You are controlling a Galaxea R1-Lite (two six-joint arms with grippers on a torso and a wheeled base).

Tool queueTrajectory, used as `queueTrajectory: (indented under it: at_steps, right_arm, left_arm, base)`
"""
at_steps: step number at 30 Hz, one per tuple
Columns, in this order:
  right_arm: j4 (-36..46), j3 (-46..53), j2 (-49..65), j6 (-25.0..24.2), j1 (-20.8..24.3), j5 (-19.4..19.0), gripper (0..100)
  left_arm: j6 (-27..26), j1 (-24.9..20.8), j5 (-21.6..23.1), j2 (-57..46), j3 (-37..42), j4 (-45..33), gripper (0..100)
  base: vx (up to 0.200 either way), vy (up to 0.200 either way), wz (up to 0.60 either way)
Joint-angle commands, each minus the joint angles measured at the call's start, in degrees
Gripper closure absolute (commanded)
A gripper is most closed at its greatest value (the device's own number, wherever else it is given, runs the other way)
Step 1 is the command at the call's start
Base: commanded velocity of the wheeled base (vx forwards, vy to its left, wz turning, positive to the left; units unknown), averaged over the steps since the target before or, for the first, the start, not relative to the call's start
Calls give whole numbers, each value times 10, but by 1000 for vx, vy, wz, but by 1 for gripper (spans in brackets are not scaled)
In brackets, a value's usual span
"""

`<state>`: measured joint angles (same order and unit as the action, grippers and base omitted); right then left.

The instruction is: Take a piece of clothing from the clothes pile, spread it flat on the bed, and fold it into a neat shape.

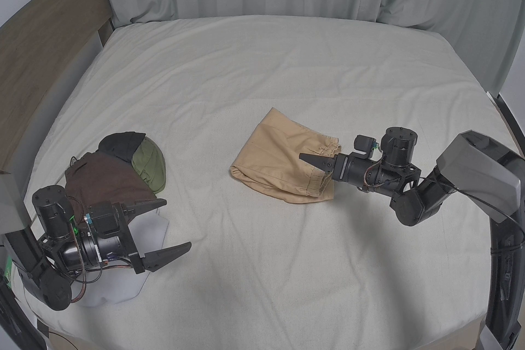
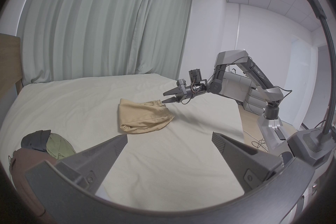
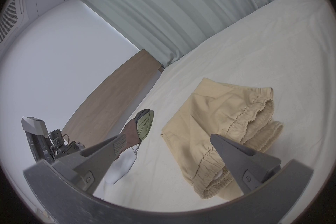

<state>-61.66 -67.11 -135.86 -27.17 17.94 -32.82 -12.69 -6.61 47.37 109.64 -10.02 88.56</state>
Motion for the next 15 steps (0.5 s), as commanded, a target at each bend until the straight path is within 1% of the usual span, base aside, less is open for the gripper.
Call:
queueTrajectory:
  at_steps: [1, 6, 9, 11, 15]
  right_arm:
    - [0, -11, -29, 0, 8, 0, 0]
    - [0, -23, -61, 0, 9, 2, 0]
    - [-5, -24, -85, 2, 10, 16, 0]
    - [-7, -24, -92, 3, 12, 16, 0]
    - [-7, -25, -106, 16, 10, 17, 0]
  left_arm:
    - [-1, 1, 0, 1, 0, 0, 0]
    - [-1, 1, 0, 1, 0, 0, 0]
    - [-1, 1, 0, 2, -1, 0, 0]
    - [-2, 1, 0, 2, -1, 0, 0]
    - [-1, 1, 0, 3, 0, 0, 0]
  base:
    - [0, 0, 0]
    - [0, 0, 0]
    - [0, 0, 0]
    - [0, 0, 0]
    - [0, 0, 0]
